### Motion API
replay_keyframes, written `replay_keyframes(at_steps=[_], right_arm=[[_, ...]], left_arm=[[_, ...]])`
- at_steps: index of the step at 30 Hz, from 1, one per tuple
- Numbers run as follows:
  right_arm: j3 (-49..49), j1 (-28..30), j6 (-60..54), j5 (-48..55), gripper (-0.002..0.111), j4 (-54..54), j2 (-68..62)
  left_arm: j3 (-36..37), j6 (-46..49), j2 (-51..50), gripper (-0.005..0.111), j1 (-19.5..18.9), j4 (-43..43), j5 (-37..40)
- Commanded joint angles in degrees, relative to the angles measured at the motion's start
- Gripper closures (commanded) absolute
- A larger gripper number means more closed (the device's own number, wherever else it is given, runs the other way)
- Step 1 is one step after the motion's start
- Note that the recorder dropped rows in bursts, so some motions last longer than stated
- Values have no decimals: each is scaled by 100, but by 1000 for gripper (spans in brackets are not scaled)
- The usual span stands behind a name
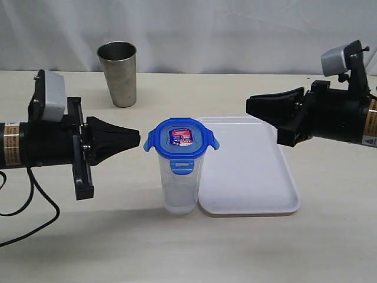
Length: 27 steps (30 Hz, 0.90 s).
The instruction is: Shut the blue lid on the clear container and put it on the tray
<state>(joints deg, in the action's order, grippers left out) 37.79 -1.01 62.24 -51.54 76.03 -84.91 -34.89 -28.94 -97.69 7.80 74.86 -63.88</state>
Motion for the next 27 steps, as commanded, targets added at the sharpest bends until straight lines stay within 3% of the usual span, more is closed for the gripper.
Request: replay_keyframes(at_steps=[1, 7, 14, 27], right_arm=[[89, -170, -201, -170, 104, 63, -412], [89, -522, -304, -54, 104, 21, -491], [89, -1138, -644, 1184, 104, -377, -491], [89, -1176, -656, 1199, 104, -474, -504]], left_arm=[[38, 305, -12, 107, 364, -473, 543], [38, 385, -12, 107, 390, -659, 832], [38, 469, -12, 107, 390, -805, 743], [38, 392, -12, 107, 528, -793, 820]])
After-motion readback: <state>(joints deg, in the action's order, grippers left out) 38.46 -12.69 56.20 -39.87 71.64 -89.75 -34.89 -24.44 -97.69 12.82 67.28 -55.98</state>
